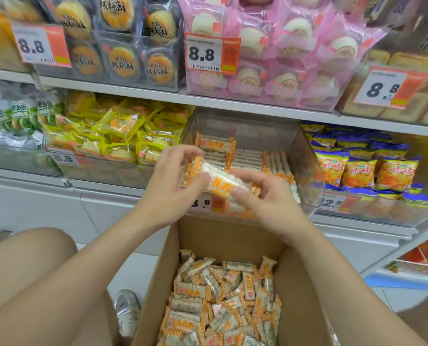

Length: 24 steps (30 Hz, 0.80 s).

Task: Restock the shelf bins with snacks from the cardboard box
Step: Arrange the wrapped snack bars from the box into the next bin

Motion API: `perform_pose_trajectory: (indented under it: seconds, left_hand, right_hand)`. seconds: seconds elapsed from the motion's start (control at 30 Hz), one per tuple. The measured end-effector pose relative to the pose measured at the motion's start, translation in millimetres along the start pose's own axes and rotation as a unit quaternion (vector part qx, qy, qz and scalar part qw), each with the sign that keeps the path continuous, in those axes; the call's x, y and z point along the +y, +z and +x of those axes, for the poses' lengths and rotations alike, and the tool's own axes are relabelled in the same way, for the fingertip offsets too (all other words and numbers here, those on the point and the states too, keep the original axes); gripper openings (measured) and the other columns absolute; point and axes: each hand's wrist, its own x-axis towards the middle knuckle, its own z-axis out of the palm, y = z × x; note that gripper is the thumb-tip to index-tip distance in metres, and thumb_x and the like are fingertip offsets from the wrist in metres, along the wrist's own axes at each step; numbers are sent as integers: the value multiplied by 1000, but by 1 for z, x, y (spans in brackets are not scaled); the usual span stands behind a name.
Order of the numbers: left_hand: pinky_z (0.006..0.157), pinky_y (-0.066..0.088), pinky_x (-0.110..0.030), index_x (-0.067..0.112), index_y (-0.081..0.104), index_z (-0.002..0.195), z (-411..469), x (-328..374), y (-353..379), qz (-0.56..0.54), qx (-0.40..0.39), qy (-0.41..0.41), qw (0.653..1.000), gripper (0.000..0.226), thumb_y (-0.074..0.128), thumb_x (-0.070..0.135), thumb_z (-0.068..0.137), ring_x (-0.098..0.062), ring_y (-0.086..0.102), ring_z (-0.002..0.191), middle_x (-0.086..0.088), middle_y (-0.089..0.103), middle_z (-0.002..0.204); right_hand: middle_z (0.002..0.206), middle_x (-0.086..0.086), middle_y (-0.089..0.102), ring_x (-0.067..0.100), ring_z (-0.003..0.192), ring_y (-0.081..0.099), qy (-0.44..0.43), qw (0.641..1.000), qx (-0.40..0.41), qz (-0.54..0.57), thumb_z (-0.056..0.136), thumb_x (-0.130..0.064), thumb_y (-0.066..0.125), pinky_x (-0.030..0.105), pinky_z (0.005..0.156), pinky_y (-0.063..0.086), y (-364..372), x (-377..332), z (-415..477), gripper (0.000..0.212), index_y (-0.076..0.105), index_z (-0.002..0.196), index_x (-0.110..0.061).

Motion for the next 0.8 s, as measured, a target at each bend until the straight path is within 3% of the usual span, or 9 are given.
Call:
perform_pose_trajectory:
  seconds: [0.1, 0.2, 0.33, 0.4, 0.53, 0.6, 0.67, 0.8]
  left_hand:
    - [109, 36, -41, 17, 52, 131, 16, -18, 8, 129, 110, -36, 985, 46, 70, 24, 90, -24, 39, 128, -6, 45, 132]
    - [103, 39, -40, 7, 50, 132, 29, -30, 15, 212, 108, -48, 970, 52, 70, 8, 84, -34, 44, 120, -15, 42, 130]
    - [63, 43, -37, 8, 54, 124, 36, -32, 11, 305, 102, -33, 946, 40, 68, 6, 87, -29, 51, 81, -14, 42, 121]
    - [54, 43, -38, 10, 55, 119, 36, -31, 12, 344, 100, -46, 933, 36, 70, 7, 87, -28, 52, 73, -11, 41, 116]
    - [59, 43, -38, 13, 51, 110, 39, -28, 20, 381, 103, -48, 918, 36, 73, 7, 83, -27, 50, 76, -12, 44, 116]
    - [62, 37, -38, 15, 48, 108, 42, -26, 21, 382, 109, -52, 916, 37, 74, 8, 82, -25, 43, 74, -11, 45, 116]
    - [65, 36, -37, 15, 47, 108, 44, -26, 22, 381, 112, -57, 916, 39, 75, 9, 82, -24, 41, 74, -11, 45, 117]
    - [64, 35, -38, 15, 48, 108, 44, -26, 25, 380, 118, -57, 916, 39, 75, 8, 81, -25, 41, 69, -12, 45, 117]
  right_hand:
    - [134, -7, 68, 13, 126, 62, -6, 989, 106, -105, 98, -31, 70, 44, 109, 51, -4, 10, 43, 42, 66, 139, -21]
    - [143, 1, 62, 15, 125, 60, 26, 970, 107, -216, 101, -29, 68, 30, 105, 45, -1, 17, 87, 48, 59, 145, -15]
    - [147, 9, 59, 28, 137, 53, 24, 946, 39, -320, 103, -27, 65, 33, 110, 40, 13, 27, 136, 47, 57, 146, -10]
    - [144, 12, 60, 32, 135, 54, 26, 942, 31, -334, 104, -22, 63, 30, 106, 40, 22, 35, 155, 45, 56, 146, -10]
    - [143, 19, 50, 44, 126, 54, 44, 908, 28, -416, 98, -2, 57, 44, 106, 49, 38, 53, 183, 54, 52, 148, -21]
    - [155, 21, 30, 47, 139, 35, 52, 886, 30, -461, 92, 4, 55, 48, 114, 41, 45, 57, 189, 61, 49, 148, -20]
    - [163, 26, 20, 47, 150, 25, 62, 885, 15, -461, 92, 6, 53, 48, 121, 34, 53, 56, 193, 65, 42, 152, -14]
    - [159, 21, 39, 46, 149, 33, 41, 894, -17, -446, 91, 7, 49, 48, 121, 35, 60, 60, 200, 78, 28, 161, -20]
